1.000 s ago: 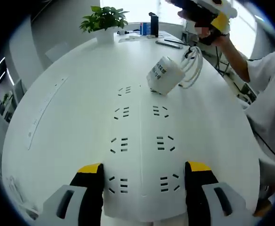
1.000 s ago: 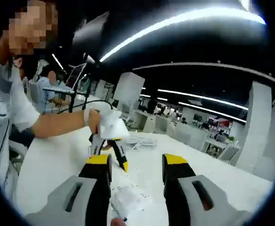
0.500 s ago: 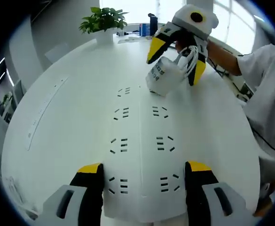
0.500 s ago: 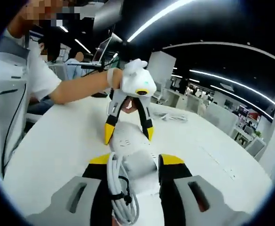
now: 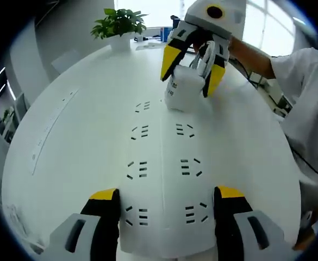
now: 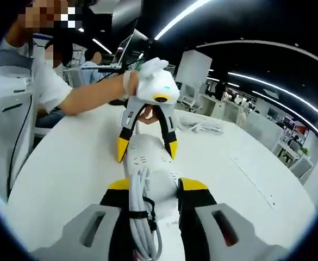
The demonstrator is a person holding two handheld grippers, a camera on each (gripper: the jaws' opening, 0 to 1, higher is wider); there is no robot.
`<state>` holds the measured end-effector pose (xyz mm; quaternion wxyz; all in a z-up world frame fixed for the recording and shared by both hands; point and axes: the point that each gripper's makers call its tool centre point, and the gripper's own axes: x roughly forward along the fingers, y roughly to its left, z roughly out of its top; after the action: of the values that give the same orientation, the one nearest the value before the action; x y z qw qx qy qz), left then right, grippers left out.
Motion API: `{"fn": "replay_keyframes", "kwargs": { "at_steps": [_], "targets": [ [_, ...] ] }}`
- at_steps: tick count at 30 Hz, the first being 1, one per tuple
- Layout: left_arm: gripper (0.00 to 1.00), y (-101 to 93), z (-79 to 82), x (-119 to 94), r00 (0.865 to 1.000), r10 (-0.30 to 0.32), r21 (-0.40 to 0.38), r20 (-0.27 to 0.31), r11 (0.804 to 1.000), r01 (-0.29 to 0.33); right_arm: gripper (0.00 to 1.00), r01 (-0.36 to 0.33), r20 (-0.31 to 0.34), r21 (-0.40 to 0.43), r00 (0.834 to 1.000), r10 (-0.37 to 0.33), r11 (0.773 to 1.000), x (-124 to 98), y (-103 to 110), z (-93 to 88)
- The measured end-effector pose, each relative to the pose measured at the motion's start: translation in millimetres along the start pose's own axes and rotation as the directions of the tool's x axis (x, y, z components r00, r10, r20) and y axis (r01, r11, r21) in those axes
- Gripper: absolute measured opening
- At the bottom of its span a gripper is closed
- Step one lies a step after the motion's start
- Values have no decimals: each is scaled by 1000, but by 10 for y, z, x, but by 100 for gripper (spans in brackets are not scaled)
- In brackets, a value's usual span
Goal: Straighten the power strip on the desk, plug the charger into it
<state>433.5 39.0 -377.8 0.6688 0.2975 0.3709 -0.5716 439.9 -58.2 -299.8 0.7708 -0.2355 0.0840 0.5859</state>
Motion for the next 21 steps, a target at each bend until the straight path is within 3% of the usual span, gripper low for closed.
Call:
{"fn": "replay_keyframes", "kwargs": {
  "at_steps": [2, 3, 4, 5, 8, 13, 14, 21],
  "targets": [
    [71, -1, 2, 1, 1000, 0, 0, 0, 1000, 0, 27, -5, -9, -105, 1000, 4, 994, 21, 33, 21],
    [71, -1, 3, 2, 1000, 0, 0, -1, 1000, 0, 27, -2, -1, -58, 1000, 2, 998, 16, 49, 12],
    [71, -2, 4, 3, 1000, 0, 0, 0, 1000, 0, 27, 2, 25, 73, 1000, -4, 997, 15, 32, 11],
    [71, -2, 5, 3, 1000, 1, -1, -1, 1000, -1, 27, 2, 29, 66, 1000, -4, 998, 9, 4, 10],
    [71, -2, 8, 4, 1000, 1, -2, 2, 1000, -1, 27, 1, 1, -57, 1000, -1, 998, 8, 23, 7],
    [71, -3, 11, 6, 1000, 1, -1, 2, 1000, -1, 27, -3, -6, -48, 1000, 3, 999, 7, 56, -4],
    [71, -2, 12, 6, 1000, 1, -1, 2, 1000, -1, 27, -7, -20, -99, 1000, 5, 995, 2, 55, -8],
    [71, -5, 19, 12, 1000, 0, -1, 5, 1000, 0, 28, -9, -13, -82, 1000, 8, 997, 6, 66, -9]
  ]
}}
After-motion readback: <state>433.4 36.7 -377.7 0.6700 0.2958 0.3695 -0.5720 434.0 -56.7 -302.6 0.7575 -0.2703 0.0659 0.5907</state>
